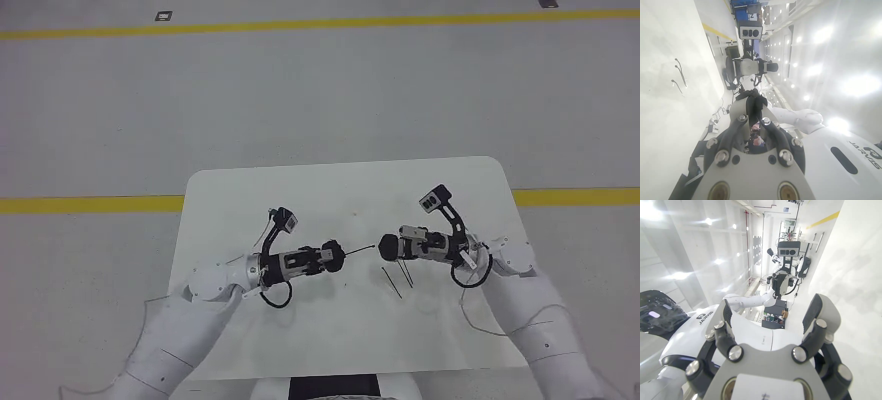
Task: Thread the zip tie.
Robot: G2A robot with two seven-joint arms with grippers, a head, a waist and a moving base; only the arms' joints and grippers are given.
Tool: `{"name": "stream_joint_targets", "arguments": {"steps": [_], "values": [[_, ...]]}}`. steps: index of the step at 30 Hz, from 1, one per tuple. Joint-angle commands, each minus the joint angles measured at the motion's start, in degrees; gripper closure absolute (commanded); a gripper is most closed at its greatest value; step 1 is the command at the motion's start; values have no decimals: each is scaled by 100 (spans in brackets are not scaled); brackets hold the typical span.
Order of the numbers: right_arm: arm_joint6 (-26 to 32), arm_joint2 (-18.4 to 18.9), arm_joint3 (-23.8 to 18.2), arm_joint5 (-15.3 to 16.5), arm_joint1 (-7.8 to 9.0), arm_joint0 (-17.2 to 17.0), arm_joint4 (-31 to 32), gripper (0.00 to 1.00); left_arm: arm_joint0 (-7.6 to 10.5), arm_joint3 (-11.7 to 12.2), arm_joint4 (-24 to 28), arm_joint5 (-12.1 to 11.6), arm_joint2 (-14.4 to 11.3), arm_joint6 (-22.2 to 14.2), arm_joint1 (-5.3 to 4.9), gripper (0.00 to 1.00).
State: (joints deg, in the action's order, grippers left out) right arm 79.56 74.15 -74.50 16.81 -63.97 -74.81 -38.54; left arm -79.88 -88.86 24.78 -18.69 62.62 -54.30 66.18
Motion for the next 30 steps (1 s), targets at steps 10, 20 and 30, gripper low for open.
{"name": "stream_joint_targets", "arguments": {"steps": [10,20,30], "values": [[8,-853,122,-492,90,301,-1253,0,105,165,54,-54,-122,21,-21,100],[-152,-861,21,-530,115,244,-804,0,105,165,54,-54,-122,21,-21,100],[8,-947,9,-424,175,307,-475,0,105,165,54,-54,-122,21,-21,100]]}}
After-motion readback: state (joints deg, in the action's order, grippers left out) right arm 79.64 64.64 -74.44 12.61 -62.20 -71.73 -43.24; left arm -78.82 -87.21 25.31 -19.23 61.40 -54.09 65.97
